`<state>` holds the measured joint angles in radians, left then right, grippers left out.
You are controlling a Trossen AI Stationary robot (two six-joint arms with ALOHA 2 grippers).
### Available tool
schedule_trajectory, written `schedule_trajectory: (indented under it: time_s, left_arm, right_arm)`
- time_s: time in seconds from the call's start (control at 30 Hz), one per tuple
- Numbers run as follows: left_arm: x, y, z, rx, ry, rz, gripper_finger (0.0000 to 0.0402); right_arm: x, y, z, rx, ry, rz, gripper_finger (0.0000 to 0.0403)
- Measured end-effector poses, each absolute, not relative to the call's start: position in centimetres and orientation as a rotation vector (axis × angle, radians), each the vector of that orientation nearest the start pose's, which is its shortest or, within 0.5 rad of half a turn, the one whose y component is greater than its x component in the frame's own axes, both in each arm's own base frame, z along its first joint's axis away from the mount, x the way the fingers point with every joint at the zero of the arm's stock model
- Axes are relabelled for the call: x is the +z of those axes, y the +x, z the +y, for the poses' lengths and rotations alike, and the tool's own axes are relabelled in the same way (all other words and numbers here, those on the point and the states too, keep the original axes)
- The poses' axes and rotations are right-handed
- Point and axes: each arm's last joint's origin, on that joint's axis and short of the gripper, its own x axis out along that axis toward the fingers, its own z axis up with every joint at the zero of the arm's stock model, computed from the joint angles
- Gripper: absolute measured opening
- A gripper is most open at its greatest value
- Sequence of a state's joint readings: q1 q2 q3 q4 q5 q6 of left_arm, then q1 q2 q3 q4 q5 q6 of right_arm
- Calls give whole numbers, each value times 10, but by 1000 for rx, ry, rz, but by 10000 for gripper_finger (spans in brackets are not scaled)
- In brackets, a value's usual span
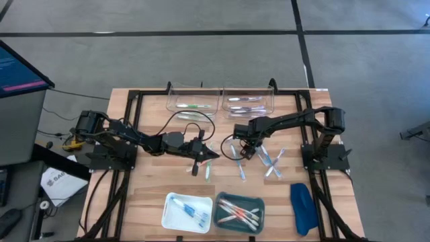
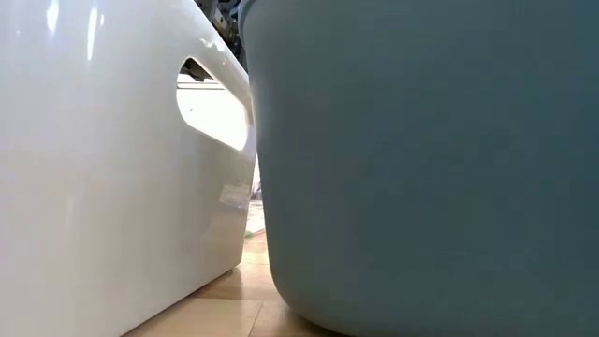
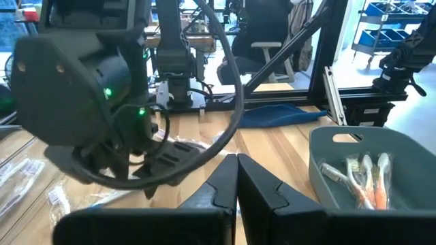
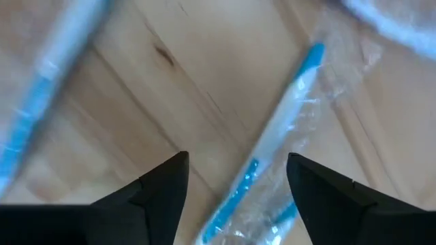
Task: Pick & Place Toothbrushes
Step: Put the blue toothbrush into the white bin
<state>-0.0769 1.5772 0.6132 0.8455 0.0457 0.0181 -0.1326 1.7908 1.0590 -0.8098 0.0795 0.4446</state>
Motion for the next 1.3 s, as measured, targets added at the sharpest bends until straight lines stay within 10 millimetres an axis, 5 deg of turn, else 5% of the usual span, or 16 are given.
schedule_trajectory:
  time_s: [0.83,1.3]
  left_arm:
    - [189,306,-25,-124,20,117,2]
    - [189,306,-25,-123,20,117,2]
  right_arm:
    - [146,296,-42,-524,403,1510,12]
    - [147,305,-45,-485,368,1425,11]
